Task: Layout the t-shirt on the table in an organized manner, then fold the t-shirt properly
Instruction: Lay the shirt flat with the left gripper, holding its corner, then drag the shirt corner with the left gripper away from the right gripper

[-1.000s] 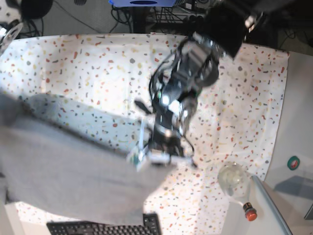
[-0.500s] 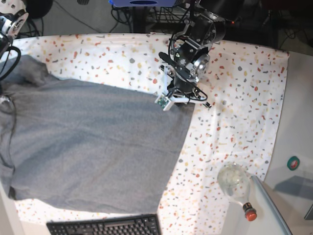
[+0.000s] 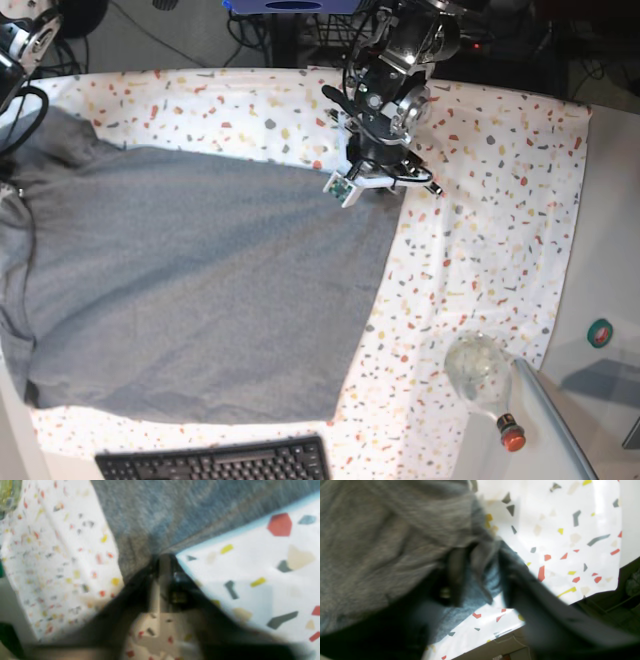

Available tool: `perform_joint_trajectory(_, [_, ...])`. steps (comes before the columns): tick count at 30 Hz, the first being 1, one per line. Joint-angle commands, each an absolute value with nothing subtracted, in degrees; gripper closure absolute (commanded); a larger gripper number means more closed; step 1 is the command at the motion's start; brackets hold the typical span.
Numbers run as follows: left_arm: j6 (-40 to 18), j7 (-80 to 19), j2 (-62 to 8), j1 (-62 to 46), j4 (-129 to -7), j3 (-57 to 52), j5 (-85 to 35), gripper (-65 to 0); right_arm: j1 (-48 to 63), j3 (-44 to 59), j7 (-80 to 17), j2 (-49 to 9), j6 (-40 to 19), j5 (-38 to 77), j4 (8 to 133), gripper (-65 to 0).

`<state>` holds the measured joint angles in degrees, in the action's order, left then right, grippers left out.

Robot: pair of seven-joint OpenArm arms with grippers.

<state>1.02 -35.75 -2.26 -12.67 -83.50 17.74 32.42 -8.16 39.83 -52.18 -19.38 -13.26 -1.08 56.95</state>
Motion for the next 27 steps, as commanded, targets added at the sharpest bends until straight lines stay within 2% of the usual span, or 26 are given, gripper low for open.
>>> perform_joint_trajectory(1, [1.4,-35.6,-2.1,-13.3,-85.8,17.7,32.7,-29.9,-8.8,40.1,-51.5,-20.8,-13.0,-1.1,59.4,-32.9])
perform_joint_trajectory(3, [1.4,-37.2,-2.2,-14.6,-88.7,17.7,32.7,-47.7,-6.1,40.1,-51.7,-20.3,-12.9,-1.1,65.2,-31.5])
perform_joint_trajectory(5, [1.4,-39.3,-2.2,-16.3,-92.0,17.1,32.7,-59.4,-3.6,40.1,-51.7,-18.1,-12.7,-1.1,72.5,-30.8])
perform_joint_trajectory(7, [1.4,-40.0,-2.1,-18.1,-96.7,15.3,32.7,-64.5,-0.9,39.8,-51.6,-16.6,-12.6,-1.1,80.3,-30.8])
perform_joint_trajectory(9, [1.1,-40.0,-2.1,-18.9,-101.5,14.6,32.7,-63.7,0.7,39.6,-51.4,-14.7,-12.5,-1.1,87.0,-30.6])
perform_joint_trajectory(11, [1.0,-40.0,-2.1,-18.4,-104.7,14.5,31.3,-59.9,1.2,39.6,-51.4,-13.6,-12.4,-1.1,91.2,-30.6])
perform_joint_trajectory(13, [0.7,-40.0,-2.3,-15.8,-105.5,14.4,26.2,-50.4,1.1,39.6,-51.6,-13.1,-12.4,-1.1,93.2,-30.6])
perform_joint_trajectory(15, [-1.7,-40.0,-2.7,-12.1,-102.5,14.1,18.6,-31.6,1.0,39.1,-51.3,-12.7,-12.4,-1.1,93.0,-30.3])
perform_joint_trajectory(17, [-3.4,-40.0,-4.3,-7.3,-96.2,14.2,10.5,-0.8,0.1,35.6,-49.2,-12.8,-13.0,-0.9,90.7,-26.3])
perform_joint_trajectory(19, [-3.4,-39.5,-4.3,-2.7,-88.5,14.5,4.4,0.0,-0.3,31.7,-42.9,-13.4,-13.0,-0.9,85.3,-15.6])
perform_joint_trajectory(21, [-3.4,-37.1,-4.1,1.8,-80.3,14.9,-0.9,0.0,-1.6,28.4,-34.9,-14.5,-13.0,-1.0,79.0,-1.7])
perform_joint_trajectory(23, [-3.4,-32.3,-3.4,5.1,-72.7,14.9,-4.5,0.0,-3.3,25.9,-29.8,-14.8,-12.9,-1.1,73.0,0.0])
perform_joint_trajectory(27, [-3.4,-23.7,-2.5,8.9,-61.8,14.9,-5.1,0.0,-7.4,25.3,-28.9,-15.0,-12.9,-1.1,65.3,0.0])
